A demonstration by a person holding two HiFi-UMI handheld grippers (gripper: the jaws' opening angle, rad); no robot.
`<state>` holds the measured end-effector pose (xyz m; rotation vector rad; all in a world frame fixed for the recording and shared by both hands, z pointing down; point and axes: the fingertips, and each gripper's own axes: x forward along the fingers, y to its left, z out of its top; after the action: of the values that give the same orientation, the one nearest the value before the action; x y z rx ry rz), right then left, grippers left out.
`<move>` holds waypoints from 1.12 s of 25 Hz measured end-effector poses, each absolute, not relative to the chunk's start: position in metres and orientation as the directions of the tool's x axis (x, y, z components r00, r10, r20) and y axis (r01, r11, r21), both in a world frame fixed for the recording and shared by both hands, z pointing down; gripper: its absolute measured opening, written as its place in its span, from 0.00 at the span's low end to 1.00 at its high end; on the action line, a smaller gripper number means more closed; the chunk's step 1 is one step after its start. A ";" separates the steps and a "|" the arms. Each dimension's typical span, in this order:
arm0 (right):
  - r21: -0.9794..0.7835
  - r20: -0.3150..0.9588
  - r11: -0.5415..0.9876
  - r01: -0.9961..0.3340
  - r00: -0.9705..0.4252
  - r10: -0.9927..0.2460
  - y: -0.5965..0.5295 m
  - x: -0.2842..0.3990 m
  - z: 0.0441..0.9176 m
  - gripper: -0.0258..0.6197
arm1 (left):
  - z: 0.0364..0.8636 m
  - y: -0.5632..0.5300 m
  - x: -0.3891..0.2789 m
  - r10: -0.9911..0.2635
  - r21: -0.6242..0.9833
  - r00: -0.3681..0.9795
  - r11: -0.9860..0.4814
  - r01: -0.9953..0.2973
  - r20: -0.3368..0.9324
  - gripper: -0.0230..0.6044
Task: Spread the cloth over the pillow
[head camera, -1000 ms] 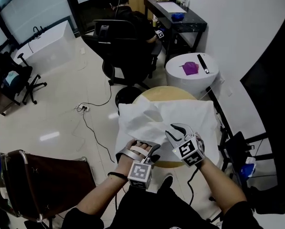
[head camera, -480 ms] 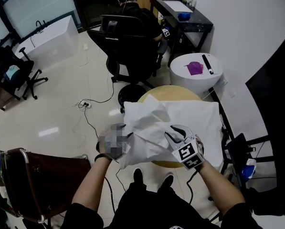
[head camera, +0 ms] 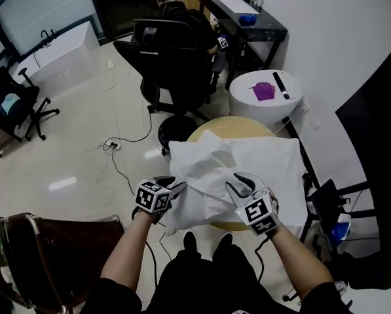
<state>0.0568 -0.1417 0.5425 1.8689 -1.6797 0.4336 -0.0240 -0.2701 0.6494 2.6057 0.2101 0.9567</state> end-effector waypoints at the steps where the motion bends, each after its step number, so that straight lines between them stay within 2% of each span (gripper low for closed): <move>1: 0.200 0.593 -0.029 -0.979 0.144 -0.792 -0.143 0.055 0.542 0.25 | 0.645 -0.271 -0.021 0.274 0.397 0.768 -0.917 0.027 0.580 0.35; 10: 0.199 0.594 0.080 -0.977 0.055 -0.802 -0.146 0.063 0.551 0.25 | 0.627 -0.269 0.000 0.305 0.470 0.791 -0.882 0.025 0.530 0.34; 13: 0.178 0.610 0.125 -0.976 0.010 -0.792 -0.144 0.061 0.561 0.25 | 0.636 -0.269 -0.005 0.267 0.404 0.761 -0.915 0.007 0.591 0.17; 17: 0.169 0.611 0.176 -0.970 -0.037 -0.791 -0.142 0.056 0.566 0.25 | 0.648 -0.270 -0.003 0.209 0.324 0.739 -0.946 -0.014 0.640 0.04; 22: 0.171 0.606 0.186 -0.968 -0.045 -0.794 -0.143 0.055 0.569 0.25 | 0.637 -0.275 -0.007 0.189 0.308 0.753 -0.951 -0.019 0.630 0.04; 25: 0.182 0.612 0.187 -0.965 -0.038 -0.790 -0.146 0.055 0.565 0.25 | 0.634 -0.271 -0.010 0.236 0.348 0.748 -0.938 0.007 0.621 0.36; 26: 0.186 0.614 0.182 -0.966 -0.031 -0.789 -0.148 0.057 0.564 0.25 | 0.635 -0.272 -0.008 0.240 0.337 0.741 -0.941 0.020 0.627 0.42; 28: 0.179 0.621 0.159 -0.971 -0.014 -0.784 -0.150 0.059 0.565 0.25 | 0.637 -0.277 -0.001 0.235 0.316 0.742 -0.948 0.033 0.628 0.45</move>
<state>0.0587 -0.1501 0.5652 1.6660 -1.8386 0.3999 -0.0007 -0.2771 0.6371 2.6588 0.2093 1.0138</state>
